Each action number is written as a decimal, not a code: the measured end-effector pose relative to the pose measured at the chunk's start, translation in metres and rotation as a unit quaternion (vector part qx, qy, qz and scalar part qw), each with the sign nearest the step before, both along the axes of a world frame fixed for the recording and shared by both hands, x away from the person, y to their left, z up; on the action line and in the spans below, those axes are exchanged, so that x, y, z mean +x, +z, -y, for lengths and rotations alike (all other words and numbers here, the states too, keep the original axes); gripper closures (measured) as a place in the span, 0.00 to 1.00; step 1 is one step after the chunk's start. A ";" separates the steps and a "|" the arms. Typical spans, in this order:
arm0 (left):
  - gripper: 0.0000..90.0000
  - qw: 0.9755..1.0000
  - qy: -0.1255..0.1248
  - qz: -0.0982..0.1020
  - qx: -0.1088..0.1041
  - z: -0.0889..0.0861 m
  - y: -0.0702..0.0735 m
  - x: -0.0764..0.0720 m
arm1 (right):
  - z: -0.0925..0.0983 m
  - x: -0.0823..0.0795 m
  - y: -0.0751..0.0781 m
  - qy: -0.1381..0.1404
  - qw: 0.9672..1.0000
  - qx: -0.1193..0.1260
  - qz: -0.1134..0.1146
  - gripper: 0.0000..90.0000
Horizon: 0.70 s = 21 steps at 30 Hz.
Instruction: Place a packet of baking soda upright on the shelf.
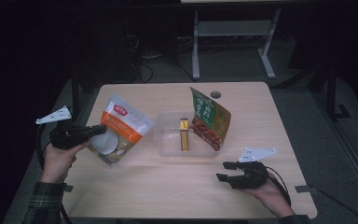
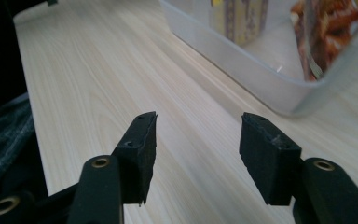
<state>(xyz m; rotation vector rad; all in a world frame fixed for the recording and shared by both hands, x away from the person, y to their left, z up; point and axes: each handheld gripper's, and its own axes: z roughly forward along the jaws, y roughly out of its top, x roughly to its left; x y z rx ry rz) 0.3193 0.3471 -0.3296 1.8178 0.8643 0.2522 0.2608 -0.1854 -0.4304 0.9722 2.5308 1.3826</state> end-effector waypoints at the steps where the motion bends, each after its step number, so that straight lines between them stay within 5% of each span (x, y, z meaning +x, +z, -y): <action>1: 1.00 1.000 0.000 0.000 0.000 0.000 0.000 0.000 | 0.000 0.000 0.000 0.000 1.000 0.000 0.000 0.52; 8: 1.00 1.000 -0.025 0.016 0.001 0.015 0.008 -0.017 | -0.020 0.001 0.006 0.031 0.999 0.015 0.014 0.63; 11: 1.00 0.999 -0.050 0.018 -0.009 0.026 0.008 -0.023 | -0.030 0.002 0.010 0.056 0.998 0.034 0.013 0.78; 21: 1.00 0.994 -0.105 0.011 -0.017 0.068 0.000 -0.036 | -0.046 0.007 0.019 0.079 0.993 0.080 0.026 0.72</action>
